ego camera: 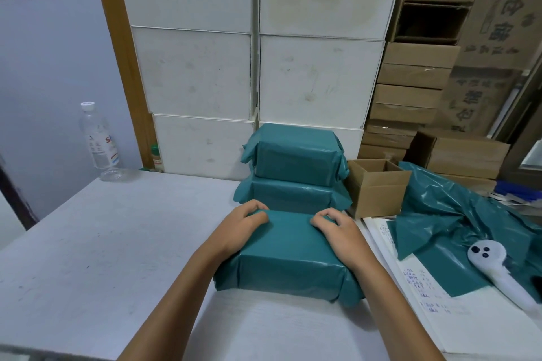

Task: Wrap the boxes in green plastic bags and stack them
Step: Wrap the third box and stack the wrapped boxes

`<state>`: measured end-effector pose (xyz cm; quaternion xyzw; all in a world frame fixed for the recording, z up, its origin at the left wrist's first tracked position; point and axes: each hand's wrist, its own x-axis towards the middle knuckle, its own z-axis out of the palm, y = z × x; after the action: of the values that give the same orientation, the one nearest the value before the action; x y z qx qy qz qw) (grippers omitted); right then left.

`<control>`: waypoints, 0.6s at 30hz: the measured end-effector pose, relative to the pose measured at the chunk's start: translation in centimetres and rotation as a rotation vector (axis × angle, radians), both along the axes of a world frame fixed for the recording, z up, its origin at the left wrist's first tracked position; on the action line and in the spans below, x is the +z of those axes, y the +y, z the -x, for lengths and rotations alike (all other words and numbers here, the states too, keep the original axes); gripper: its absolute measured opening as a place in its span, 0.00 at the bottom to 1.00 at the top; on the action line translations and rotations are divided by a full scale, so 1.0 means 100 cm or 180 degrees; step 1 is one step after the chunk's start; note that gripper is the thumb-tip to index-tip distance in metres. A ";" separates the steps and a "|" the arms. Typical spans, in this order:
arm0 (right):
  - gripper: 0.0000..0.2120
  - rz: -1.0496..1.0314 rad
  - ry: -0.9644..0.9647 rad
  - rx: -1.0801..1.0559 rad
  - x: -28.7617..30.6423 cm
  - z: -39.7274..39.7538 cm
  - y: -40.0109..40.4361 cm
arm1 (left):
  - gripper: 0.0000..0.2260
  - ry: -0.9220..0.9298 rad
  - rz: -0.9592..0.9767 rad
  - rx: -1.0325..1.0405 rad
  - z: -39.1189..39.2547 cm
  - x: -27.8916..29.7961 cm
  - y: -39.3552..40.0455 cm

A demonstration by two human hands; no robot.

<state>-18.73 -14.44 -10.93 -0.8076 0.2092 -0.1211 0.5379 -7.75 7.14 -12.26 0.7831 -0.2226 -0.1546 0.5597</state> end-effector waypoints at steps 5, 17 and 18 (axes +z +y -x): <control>0.11 -0.1186 -0.0200 -0.0194 -0.010 0.006 -0.003 | 0.06 0.0260 0.0432 0.0246 0.004 -0.008 -0.001; 0.06 -0.2317 -0.0708 -0.0230 -0.029 0.009 0.007 | 0.09 0.0978 0.1477 0.0330 0.015 -0.024 -0.003; 0.06 -0.2363 -0.0728 -0.0186 -0.028 0.009 0.008 | 0.11 0.1069 0.1594 0.0363 0.016 -0.025 -0.004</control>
<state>-19.64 -13.64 -13.68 -0.5330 0.2004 -0.1418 0.8097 -9.34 6.73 -14.73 0.5956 -0.1138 -0.1905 0.7720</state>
